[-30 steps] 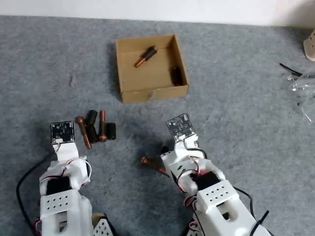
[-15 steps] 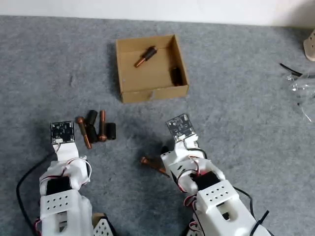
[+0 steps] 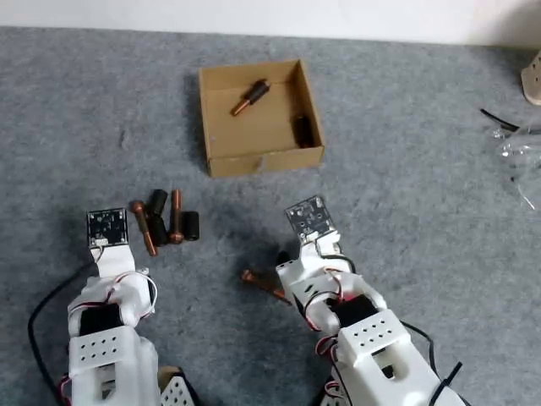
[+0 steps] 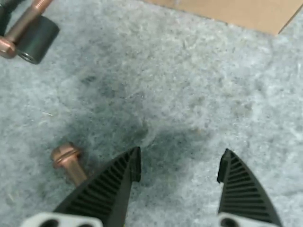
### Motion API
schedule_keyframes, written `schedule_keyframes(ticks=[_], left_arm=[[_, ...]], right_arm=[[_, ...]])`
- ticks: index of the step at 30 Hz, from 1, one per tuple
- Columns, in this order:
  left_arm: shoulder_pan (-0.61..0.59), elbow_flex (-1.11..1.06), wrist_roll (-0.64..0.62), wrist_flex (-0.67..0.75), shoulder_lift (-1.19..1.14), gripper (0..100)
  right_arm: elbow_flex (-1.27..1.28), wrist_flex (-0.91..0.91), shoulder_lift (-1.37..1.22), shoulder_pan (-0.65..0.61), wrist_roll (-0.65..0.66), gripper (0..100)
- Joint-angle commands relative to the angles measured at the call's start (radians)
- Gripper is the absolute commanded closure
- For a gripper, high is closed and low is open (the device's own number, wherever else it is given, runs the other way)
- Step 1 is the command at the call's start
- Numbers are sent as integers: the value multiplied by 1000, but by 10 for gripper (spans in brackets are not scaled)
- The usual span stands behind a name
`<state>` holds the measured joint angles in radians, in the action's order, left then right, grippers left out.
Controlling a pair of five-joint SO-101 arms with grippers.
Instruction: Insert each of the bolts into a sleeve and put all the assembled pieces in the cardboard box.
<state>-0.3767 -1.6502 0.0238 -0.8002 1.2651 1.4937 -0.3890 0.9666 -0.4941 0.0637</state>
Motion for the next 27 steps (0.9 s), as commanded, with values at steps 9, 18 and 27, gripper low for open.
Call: schedule_keyframes(ticks=[9,18,27], left_arm=[[7,4,2,23,18,993],[12,4,0,23,18,994],[25,5,3,18,18,993]], right_arm=[[-19,28,21,15,14,752],[-19,28,21,15,14,752],[-19,28,21,15,14,752]])
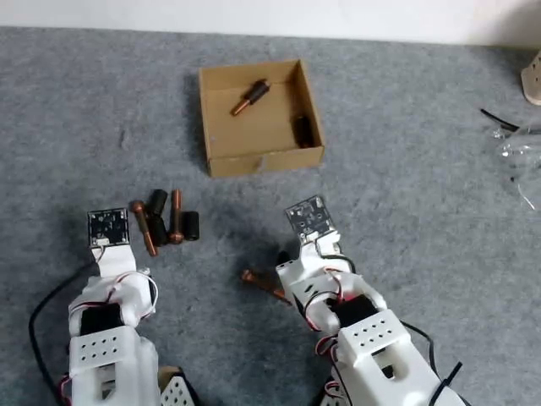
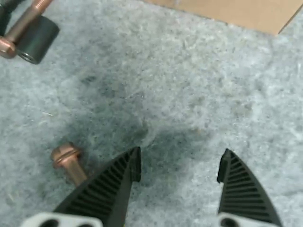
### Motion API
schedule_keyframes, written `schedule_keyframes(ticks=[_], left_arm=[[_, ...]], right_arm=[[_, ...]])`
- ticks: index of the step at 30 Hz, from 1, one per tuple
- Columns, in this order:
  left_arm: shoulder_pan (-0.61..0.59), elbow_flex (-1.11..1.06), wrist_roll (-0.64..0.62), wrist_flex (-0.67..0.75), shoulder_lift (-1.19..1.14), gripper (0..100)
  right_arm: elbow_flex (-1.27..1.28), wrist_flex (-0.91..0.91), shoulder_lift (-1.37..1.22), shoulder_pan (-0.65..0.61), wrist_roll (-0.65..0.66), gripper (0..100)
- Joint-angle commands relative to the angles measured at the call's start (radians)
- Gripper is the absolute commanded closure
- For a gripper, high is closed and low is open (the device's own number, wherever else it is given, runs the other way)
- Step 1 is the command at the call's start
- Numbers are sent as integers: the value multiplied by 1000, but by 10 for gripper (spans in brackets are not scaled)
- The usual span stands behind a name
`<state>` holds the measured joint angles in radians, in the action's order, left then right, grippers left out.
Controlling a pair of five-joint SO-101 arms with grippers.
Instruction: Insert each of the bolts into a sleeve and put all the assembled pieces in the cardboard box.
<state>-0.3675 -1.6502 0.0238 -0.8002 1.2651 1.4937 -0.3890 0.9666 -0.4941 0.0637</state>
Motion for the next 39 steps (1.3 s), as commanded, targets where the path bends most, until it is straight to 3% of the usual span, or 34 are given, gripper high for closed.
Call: schedule_keyframes(ticks=[1,6,9,14,20,23,25,33,37,39], left_arm=[[12,7,3,18,18,993],[4,28,6,57,18,993],[-79,96,29,15,18,993],[-260,335,265,-152,18,993],[-331,581,218,-327,18,993],[-351,622,196,-371,13,993],[-432,613,163,-399,16,993],[-722,527,143,-281,16,993],[-743,526,138,-279,16,993],[-699,532,101,-275,16,993]], right_arm=[[-19,28,21,15,14,752],[-19,28,21,15,14,752],[-19,28,21,15,14,752],[-19,28,21,15,14,752],[-19,28,21,15,14,752],[-18,28,21,15,14,752],[-18,28,21,15,14,752],[-19,28,21,15,14,752],[-18,28,21,15,14,752],[-13,28,21,15,14,752]])
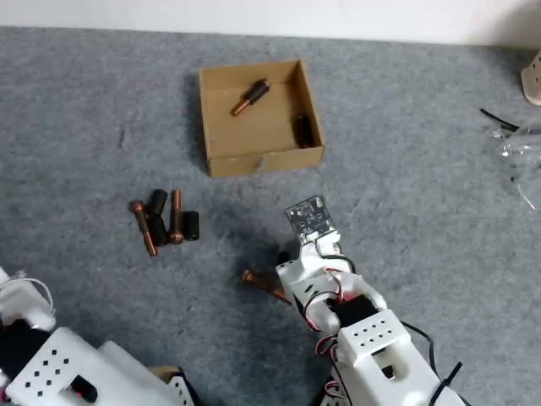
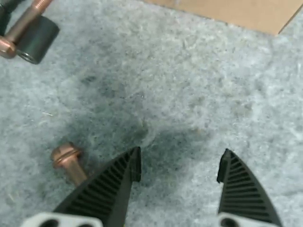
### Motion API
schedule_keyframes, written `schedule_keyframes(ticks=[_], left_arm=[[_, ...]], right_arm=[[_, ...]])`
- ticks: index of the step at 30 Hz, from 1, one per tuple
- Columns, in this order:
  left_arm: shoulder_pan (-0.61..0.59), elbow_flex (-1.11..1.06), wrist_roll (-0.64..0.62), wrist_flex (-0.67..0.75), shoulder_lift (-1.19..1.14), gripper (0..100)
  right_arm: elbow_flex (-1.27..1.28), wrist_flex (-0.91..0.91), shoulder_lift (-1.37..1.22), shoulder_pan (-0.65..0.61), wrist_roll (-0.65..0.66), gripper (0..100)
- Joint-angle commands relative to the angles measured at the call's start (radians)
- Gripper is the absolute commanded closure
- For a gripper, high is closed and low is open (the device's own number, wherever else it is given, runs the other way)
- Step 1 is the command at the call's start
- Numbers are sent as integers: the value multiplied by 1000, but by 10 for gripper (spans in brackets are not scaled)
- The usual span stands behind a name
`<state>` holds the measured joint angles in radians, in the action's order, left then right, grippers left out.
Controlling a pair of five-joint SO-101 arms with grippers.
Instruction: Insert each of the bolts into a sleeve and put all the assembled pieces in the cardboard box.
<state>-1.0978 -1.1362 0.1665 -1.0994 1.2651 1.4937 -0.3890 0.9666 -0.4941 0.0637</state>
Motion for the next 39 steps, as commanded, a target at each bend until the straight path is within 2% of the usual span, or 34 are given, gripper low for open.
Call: schedule_keyframes(ticks=[1,6,9,15,22,27,34,39], left_arm=[[48,22,-60,29,16,993],[53,64,-124,14,16,992],[-24,58,-130,15,16,992],[-68,58,-167,15,16,992],[-73,58,-172,15,16,992],[-73,36,-169,15,16,992],[-73,36,-169,15,16,992],[-71,31,-169,15,16,992]], right_arm=[[-12,28,21,15,14,752],[-15,24,21,12,14,752],[-19,-25,19,-2,9,752],[-294,-298,12,-203,6,752],[-429,-300,8,-255,6,752],[-470,-265,-7,-357,-18,752],[-588,-185,-346,-378,-190,752],[-794,-186,-625,-406,-210,752]])
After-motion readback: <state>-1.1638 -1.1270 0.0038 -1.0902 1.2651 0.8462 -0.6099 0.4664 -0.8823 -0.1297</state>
